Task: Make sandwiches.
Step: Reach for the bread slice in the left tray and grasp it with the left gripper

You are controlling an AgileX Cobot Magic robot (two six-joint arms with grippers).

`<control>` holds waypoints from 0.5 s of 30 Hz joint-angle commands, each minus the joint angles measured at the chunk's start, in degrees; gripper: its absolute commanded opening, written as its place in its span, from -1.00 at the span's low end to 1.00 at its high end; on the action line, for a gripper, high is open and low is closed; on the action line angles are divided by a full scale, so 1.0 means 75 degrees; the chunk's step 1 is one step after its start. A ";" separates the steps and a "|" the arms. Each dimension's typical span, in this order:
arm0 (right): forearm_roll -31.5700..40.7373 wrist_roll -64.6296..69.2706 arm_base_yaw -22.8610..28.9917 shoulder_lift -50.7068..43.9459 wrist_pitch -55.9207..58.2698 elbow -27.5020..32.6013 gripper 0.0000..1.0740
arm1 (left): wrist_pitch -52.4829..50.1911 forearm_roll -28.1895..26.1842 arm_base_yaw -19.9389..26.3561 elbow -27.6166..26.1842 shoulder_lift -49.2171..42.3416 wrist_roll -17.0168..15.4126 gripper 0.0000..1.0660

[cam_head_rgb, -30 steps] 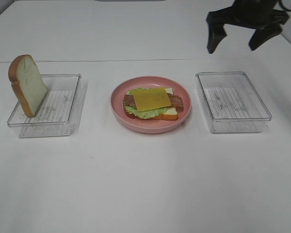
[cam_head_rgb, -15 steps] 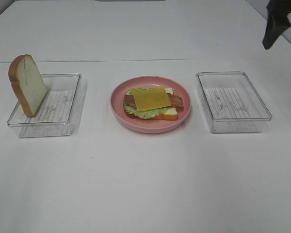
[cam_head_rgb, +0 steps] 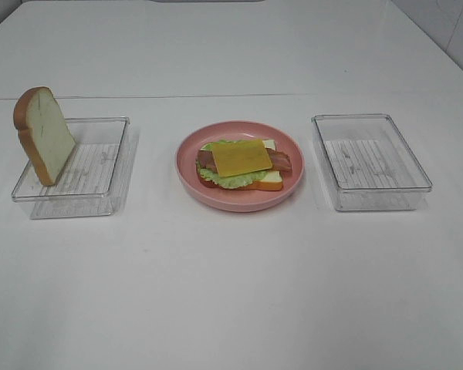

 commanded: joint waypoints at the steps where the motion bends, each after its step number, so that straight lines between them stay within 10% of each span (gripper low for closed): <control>1: 0.0000 0.0023 -0.0008 -0.2384 0.0328 0.0795 0.83 | -0.0099 -0.0061 -0.0008 0.0046 -0.0122 -0.0038 0.92; 15: -0.0359 0.0138 -0.0008 -0.6272 0.0940 0.1795 0.83 | -0.0099 -0.0084 -0.0008 0.0046 -0.0122 -0.0038 0.92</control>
